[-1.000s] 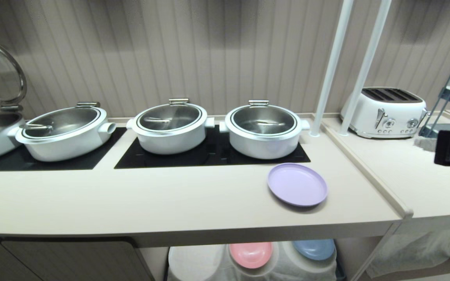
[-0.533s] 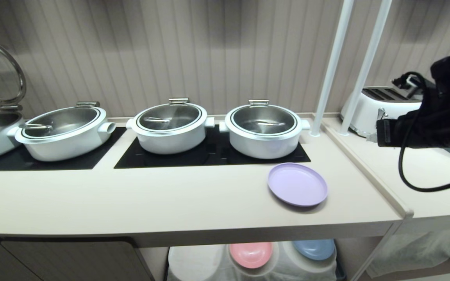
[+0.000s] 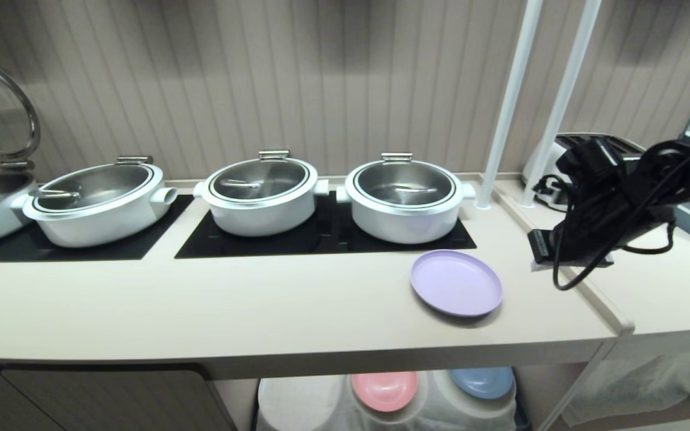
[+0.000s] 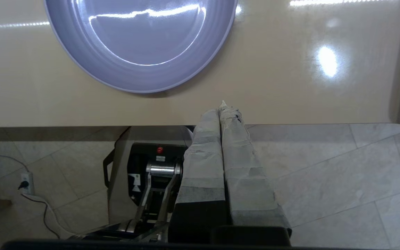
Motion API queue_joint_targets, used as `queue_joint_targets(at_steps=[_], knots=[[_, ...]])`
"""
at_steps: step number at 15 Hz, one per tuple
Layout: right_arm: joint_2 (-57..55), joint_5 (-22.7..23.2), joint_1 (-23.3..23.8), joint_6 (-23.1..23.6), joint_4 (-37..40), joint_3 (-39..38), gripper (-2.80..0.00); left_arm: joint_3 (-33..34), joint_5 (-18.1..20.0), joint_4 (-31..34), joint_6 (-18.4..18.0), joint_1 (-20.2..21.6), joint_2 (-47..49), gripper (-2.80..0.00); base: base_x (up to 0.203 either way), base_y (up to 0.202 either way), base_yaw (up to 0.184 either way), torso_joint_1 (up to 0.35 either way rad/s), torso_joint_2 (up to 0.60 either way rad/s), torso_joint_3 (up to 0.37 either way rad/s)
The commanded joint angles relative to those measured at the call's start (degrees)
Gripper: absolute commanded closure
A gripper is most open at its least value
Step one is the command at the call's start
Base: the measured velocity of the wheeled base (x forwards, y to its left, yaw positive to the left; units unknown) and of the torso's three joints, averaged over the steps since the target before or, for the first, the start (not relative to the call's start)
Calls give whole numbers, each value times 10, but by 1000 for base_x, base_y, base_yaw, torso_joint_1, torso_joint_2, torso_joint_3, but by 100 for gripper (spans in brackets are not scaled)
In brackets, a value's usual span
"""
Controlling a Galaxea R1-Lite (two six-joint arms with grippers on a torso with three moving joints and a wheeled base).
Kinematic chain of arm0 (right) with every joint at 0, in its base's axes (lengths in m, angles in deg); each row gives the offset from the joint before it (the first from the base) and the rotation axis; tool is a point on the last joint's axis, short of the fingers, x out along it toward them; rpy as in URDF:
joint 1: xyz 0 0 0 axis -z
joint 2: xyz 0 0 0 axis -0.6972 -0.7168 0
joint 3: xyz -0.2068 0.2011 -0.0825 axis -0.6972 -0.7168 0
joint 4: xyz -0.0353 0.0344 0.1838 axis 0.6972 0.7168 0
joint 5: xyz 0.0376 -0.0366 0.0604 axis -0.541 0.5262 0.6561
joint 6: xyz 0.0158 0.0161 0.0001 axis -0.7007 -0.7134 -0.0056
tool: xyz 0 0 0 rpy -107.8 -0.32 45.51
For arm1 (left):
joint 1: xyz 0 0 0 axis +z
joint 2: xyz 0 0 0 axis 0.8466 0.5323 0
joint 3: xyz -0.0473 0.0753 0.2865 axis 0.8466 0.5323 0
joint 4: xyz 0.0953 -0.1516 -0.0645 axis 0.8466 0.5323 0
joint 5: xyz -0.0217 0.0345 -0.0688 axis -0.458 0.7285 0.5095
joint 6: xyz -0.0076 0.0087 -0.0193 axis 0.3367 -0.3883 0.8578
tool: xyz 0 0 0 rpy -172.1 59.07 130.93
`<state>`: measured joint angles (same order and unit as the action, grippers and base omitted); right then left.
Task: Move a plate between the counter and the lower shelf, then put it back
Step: Pick up the plate
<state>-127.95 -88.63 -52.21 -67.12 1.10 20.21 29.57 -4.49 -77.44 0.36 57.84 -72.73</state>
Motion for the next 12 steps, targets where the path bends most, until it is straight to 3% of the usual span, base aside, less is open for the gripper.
queue_joint_targets(at_steps=[1,11,12], knots=[[-47,-1,0,-24,3,5,0,0,0,0,0,0,0,0,0,0,0,0,0,0],[-113,-1,11,-40,-1,51,0,0,0,0,0,0,0,0,0,0,0,0,0,0],[-116,0,13,-40,-1,56,-280,0,0,0,0,0,0,0,0,0,0,0,0,0]])
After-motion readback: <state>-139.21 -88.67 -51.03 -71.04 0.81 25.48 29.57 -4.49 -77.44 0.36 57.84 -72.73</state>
